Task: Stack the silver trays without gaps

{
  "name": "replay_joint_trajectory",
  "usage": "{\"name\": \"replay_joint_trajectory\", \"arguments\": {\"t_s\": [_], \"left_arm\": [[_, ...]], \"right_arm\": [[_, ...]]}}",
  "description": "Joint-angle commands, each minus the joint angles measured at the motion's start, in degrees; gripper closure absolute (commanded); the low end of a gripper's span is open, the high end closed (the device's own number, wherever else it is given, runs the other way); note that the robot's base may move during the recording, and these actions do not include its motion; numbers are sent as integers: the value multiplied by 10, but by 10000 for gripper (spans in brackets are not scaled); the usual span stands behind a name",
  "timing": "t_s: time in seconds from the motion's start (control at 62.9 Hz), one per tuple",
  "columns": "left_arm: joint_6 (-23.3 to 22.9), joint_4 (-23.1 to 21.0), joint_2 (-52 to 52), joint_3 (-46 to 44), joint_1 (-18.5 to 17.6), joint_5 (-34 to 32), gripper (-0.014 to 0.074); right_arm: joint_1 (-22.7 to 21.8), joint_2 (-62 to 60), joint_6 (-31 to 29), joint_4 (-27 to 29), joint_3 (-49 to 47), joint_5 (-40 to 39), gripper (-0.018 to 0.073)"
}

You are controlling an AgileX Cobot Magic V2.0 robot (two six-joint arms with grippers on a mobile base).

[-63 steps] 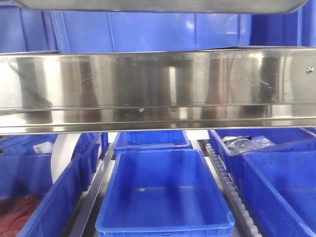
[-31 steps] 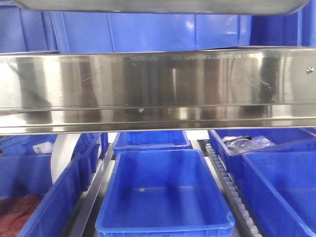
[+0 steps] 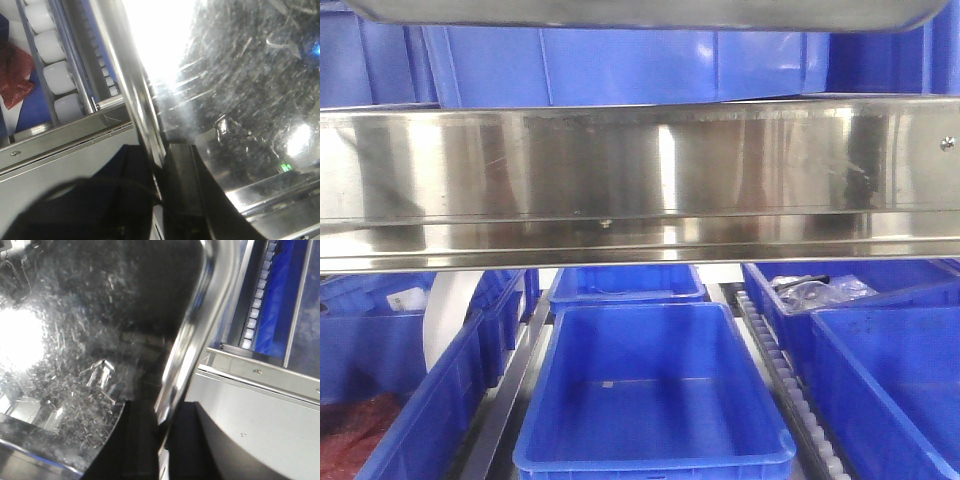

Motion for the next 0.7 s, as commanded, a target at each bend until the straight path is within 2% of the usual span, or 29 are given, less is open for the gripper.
{"name": "replay_joint_trajectory", "arguments": {"t_s": [0.0,0.684], "left_arm": [[17,-43,-16,-21,-14,24,639],[17,-43,-16,-21,-14,24,639]], "right_arm": [[8,-13,-16,27,-17,-73,503],[8,-13,-16,27,-17,-73,503]]}}
